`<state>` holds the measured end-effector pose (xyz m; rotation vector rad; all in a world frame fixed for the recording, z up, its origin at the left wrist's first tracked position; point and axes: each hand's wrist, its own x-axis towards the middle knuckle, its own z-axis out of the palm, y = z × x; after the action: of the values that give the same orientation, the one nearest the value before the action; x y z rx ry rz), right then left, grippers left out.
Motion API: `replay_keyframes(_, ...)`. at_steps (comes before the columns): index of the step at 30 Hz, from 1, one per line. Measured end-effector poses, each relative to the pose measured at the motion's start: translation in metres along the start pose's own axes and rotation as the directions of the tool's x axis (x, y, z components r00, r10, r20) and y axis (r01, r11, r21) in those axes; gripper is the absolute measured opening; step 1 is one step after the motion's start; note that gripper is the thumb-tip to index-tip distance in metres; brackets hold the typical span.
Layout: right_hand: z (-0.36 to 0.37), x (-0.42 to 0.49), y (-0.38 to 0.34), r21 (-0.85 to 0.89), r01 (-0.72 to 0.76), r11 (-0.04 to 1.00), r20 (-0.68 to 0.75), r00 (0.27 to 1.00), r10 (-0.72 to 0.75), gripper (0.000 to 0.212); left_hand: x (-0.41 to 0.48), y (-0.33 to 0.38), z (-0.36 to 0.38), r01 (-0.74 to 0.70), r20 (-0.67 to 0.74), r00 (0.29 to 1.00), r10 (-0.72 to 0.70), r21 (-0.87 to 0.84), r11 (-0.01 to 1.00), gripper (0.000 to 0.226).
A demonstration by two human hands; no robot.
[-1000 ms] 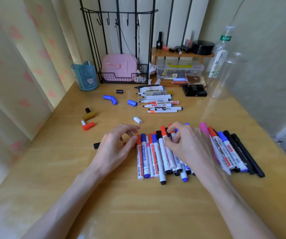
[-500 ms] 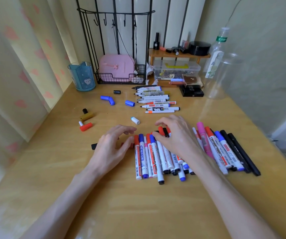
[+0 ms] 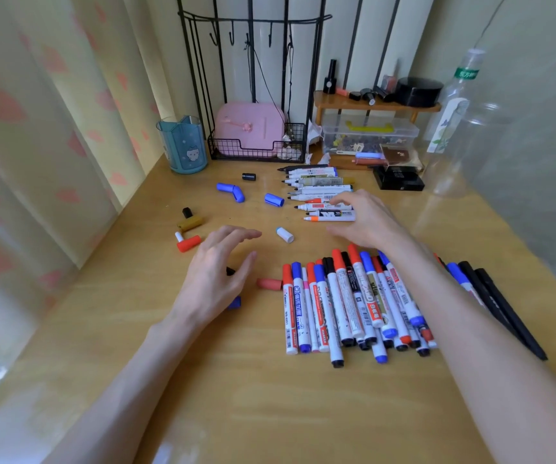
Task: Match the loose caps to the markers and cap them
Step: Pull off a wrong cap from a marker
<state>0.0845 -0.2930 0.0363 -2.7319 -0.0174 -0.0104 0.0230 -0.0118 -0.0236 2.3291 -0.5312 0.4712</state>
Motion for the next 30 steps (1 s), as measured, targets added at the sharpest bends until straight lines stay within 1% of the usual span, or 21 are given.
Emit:
replay_keyframes(4, 0.005, 0.019, 0.008, -0.072, 0.002, 0.997, -0.007, 1.000, -0.003, 0.051, 0.002, -0.003, -0.001, 0.002, -0.016, 1.000, -0.002, 0.014, 1.000, 0.029)
replay_keyframes(9, 0.008, 0.039, 0.015, -0.082, 0.033, 0.996, -0.075, 0.996, -0.040, 0.032, 0.003, -0.008, -0.004, 0.033, -0.032, 0.999, -0.032, 0.028, 0.999, 0.029)
replay_keyframes(13, 0.010, 0.046, 0.015, -0.109, 0.025, 0.994, -0.073, 0.997, -0.033, 0.026, 0.003, -0.008, -0.006, 0.044, -0.026, 0.999, -0.043, 0.038, 0.998, 0.029)
replay_keyframes(18, 0.007, 0.047, 0.020, -0.074, 0.005, 0.997, -0.074, 0.997, -0.010, 0.024, 0.004, -0.006, -0.007, 0.039, -0.034, 0.999, -0.039, 0.025, 0.999, 0.028)
replay_keyframes(22, 0.008, 0.046, 0.024, -0.100, 0.005, 0.995, -0.062, 0.998, -0.011, 0.010, 0.003, -0.005, -0.009, 0.041, -0.026, 0.999, -0.040, 0.028, 0.999, 0.029)
replay_keyframes(25, 0.007, 0.044, 0.025, -0.108, 0.014, 0.994, -0.047, 0.999, -0.020, 0.014, 0.003, -0.007, -0.012, 0.046, -0.045, 0.998, -0.046, 0.013, 0.999, 0.027)
replay_keyframes(28, 0.007, 0.040, 0.025, -0.126, 0.011, 0.992, -0.010, 1.000, -0.012, 0.026, 0.004, -0.012, -0.015, 0.049, -0.074, 0.996, -0.049, -0.003, 0.999, 0.026)
replay_keyframes(30, 0.008, 0.037, 0.024, -0.126, 0.006, 0.992, -0.004, 1.000, -0.006, 0.029, 0.003, -0.013, -0.015, 0.051, -0.080, 0.995, -0.051, -0.005, 0.999, 0.026)
